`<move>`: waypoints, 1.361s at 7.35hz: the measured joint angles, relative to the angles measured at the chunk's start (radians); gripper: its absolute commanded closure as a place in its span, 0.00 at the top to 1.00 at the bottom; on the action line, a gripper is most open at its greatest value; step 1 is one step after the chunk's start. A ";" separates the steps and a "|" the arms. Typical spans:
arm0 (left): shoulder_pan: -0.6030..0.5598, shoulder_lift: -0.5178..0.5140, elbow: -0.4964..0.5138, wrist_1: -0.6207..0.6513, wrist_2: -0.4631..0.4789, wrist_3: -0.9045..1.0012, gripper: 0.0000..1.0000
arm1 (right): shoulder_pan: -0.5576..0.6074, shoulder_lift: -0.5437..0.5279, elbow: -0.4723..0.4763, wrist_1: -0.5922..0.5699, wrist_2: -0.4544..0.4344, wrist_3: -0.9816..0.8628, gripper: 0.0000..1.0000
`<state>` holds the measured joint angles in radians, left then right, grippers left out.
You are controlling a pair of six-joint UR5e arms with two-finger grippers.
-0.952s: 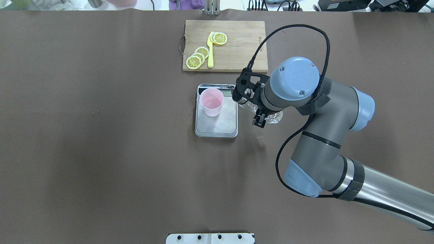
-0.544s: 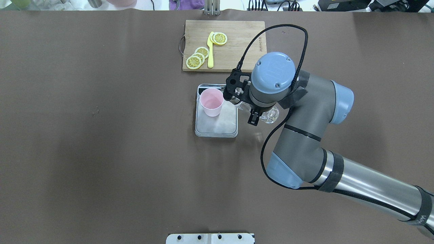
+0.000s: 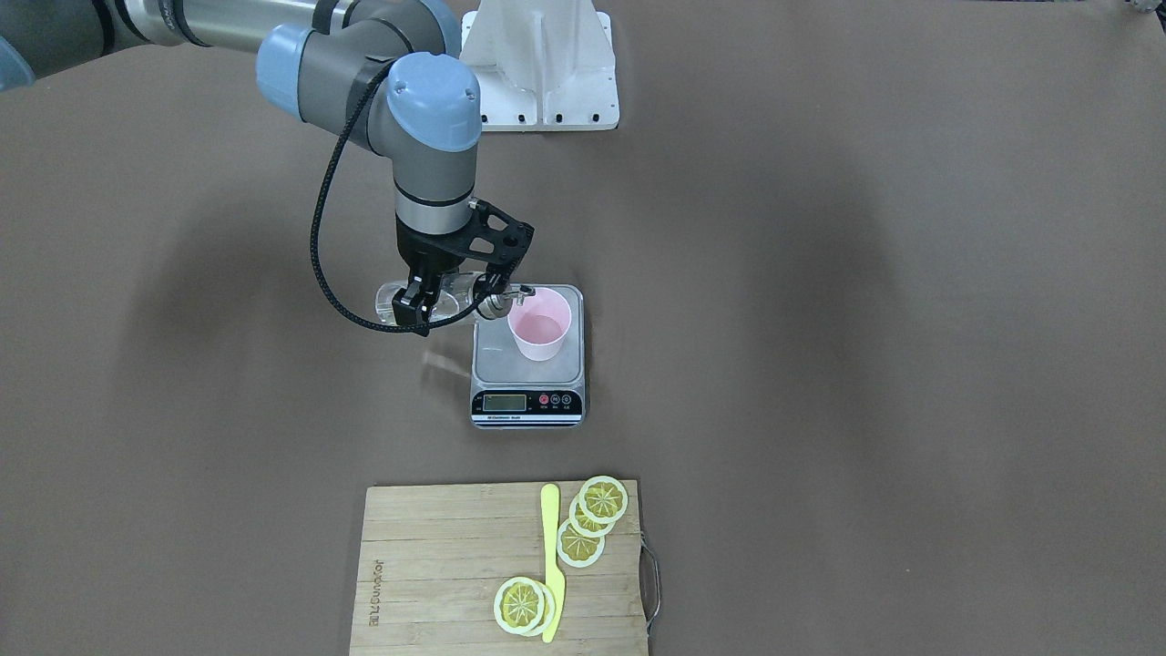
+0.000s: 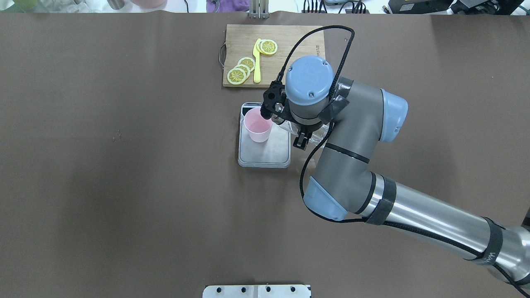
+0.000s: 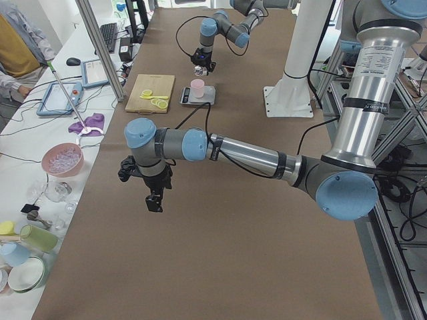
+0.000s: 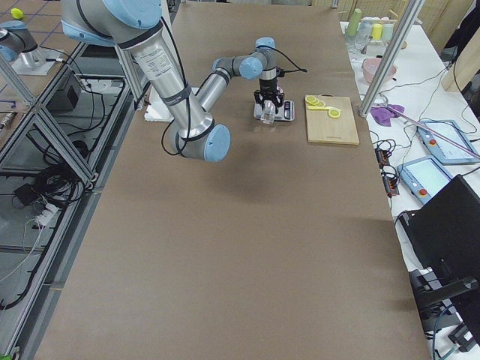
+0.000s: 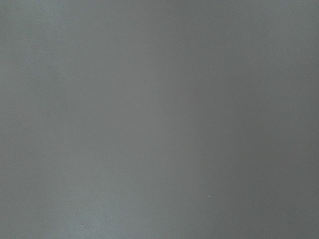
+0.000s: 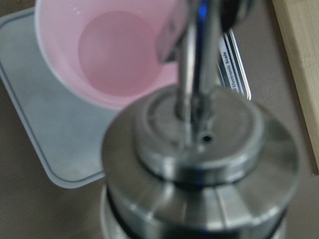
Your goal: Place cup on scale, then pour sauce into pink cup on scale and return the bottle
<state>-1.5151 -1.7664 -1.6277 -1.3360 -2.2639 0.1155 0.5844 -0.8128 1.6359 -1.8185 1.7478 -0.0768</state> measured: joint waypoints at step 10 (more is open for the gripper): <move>0.001 -0.004 -0.007 0.000 0.000 -0.002 0.98 | 0.001 0.132 -0.055 -0.334 -0.162 -0.125 0.00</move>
<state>-1.5141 -1.7702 -1.6350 -1.3361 -2.2642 0.1135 0.5855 -0.6803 1.5811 -2.1530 1.5862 -0.2016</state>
